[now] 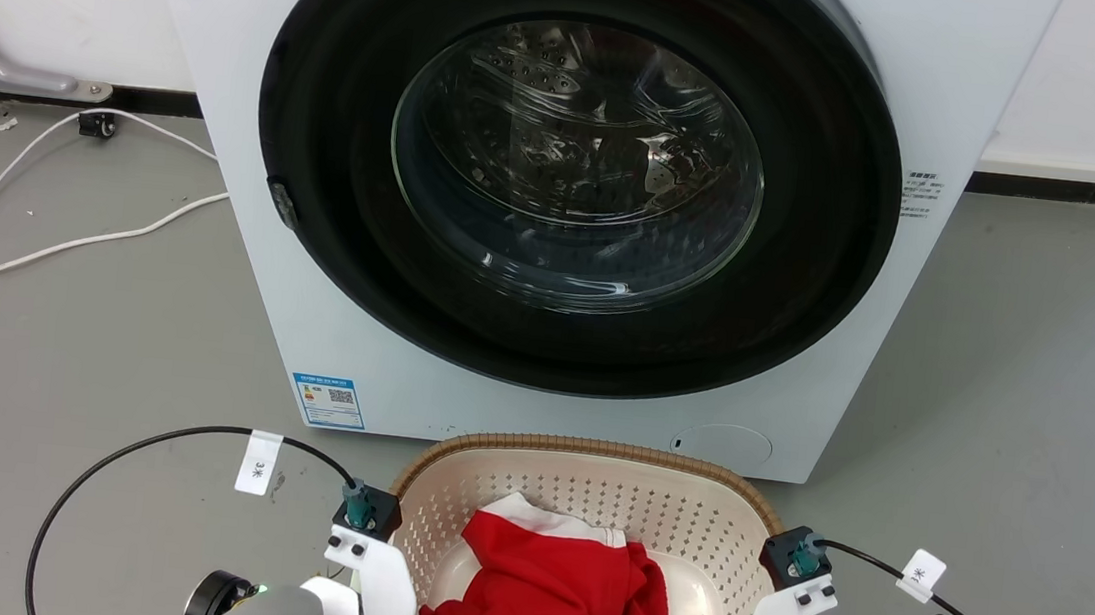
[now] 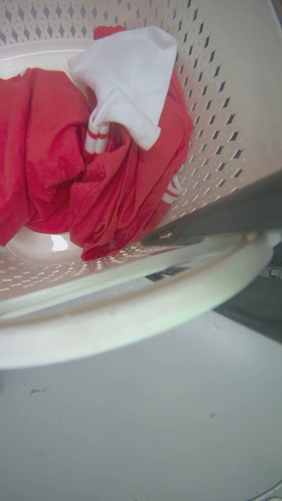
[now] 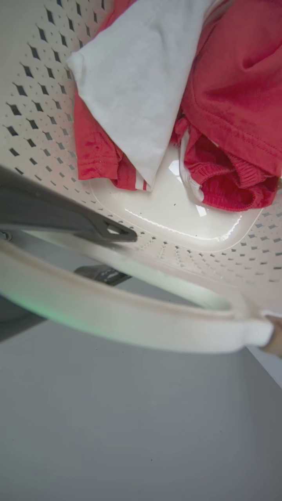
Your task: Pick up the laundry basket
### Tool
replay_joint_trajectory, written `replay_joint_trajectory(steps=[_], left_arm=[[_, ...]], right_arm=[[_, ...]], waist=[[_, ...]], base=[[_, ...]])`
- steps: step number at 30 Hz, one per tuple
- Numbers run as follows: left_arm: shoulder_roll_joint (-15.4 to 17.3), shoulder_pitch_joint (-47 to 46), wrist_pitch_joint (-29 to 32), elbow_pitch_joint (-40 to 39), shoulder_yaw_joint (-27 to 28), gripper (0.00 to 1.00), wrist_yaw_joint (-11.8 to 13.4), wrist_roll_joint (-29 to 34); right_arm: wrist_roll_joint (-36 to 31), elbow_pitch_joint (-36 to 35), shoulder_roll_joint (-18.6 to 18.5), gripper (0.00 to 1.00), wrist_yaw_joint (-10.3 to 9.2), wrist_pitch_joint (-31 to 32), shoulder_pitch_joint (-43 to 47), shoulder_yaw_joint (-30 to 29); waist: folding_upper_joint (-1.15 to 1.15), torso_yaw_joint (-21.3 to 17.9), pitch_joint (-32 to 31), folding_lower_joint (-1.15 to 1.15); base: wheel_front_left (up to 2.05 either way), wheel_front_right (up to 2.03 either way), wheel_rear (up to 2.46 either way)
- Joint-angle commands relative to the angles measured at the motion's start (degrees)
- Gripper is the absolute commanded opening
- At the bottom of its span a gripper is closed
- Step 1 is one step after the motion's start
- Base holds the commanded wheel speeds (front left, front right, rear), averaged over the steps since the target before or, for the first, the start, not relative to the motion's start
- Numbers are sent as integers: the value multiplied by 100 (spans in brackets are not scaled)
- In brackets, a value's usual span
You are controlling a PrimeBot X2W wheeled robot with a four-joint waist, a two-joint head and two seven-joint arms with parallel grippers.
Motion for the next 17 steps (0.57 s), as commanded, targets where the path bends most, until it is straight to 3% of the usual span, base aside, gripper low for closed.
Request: replay_joint_trajectory(steps=[1,17], left_arm=[[80,-155,-20,-24,-21,0,-5,5],[107,-178,-28,-15,-271,0,-6,-248]], right_arm=[[-43,21,-40,0,20,-7,-44,66],[4,25,-43,0,20,26,-13,130]], waist=[[0,0,1,-1],[0,-8,3,-1]], base=[[0,0,0],[0,0,0]])
